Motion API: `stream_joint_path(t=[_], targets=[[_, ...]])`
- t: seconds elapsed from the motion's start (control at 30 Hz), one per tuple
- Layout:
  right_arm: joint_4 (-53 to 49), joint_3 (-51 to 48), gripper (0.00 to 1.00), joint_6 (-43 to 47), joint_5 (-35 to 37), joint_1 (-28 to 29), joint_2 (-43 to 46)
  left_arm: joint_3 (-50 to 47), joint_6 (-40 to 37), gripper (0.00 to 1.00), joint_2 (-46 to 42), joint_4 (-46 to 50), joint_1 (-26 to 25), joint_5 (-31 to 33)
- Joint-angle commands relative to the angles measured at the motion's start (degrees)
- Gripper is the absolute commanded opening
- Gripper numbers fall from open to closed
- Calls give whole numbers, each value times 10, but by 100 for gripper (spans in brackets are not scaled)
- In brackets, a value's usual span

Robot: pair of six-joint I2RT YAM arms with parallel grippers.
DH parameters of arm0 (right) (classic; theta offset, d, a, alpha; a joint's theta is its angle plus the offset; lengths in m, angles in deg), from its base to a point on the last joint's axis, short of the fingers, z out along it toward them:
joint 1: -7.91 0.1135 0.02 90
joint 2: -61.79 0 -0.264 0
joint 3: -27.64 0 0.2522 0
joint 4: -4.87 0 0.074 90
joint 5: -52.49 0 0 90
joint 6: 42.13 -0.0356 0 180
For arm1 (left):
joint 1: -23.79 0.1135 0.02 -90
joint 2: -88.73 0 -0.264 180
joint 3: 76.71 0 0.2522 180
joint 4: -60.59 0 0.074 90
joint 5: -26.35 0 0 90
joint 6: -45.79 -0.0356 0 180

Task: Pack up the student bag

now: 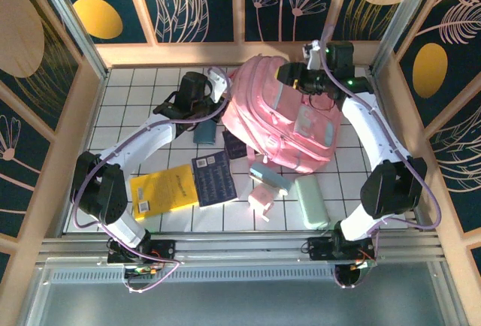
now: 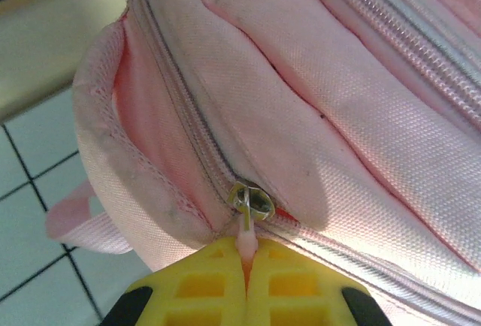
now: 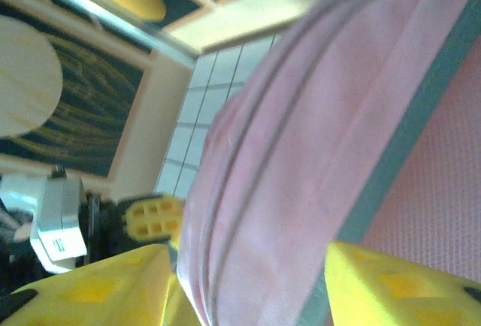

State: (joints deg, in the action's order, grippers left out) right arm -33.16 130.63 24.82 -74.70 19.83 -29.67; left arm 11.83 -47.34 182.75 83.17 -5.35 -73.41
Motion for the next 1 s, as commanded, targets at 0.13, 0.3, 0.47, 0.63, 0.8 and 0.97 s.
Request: stream_joint_path(t=[0.13,0.3,0.47,0.63,0.8,0.97], targets=[[-56,17,57,-22,178,10,56,33,201,0,38,-76,1,-92],[-12,-112,40,-81,154,63,138,44,251,0,68,-81,1,-114],[-11,-224,25,-106,88,158,164,61,282,0,70,-83,1,-126],[0,-308,18,-116,141,223,157,70,294,0,66,-86,1,-125],[-15,-315,14,-118,287,218,101,58,316,0,49,-102,0,-132],[-26,-266,14,-91,406,175,50,20,319,0,16,-106,1,-128]])
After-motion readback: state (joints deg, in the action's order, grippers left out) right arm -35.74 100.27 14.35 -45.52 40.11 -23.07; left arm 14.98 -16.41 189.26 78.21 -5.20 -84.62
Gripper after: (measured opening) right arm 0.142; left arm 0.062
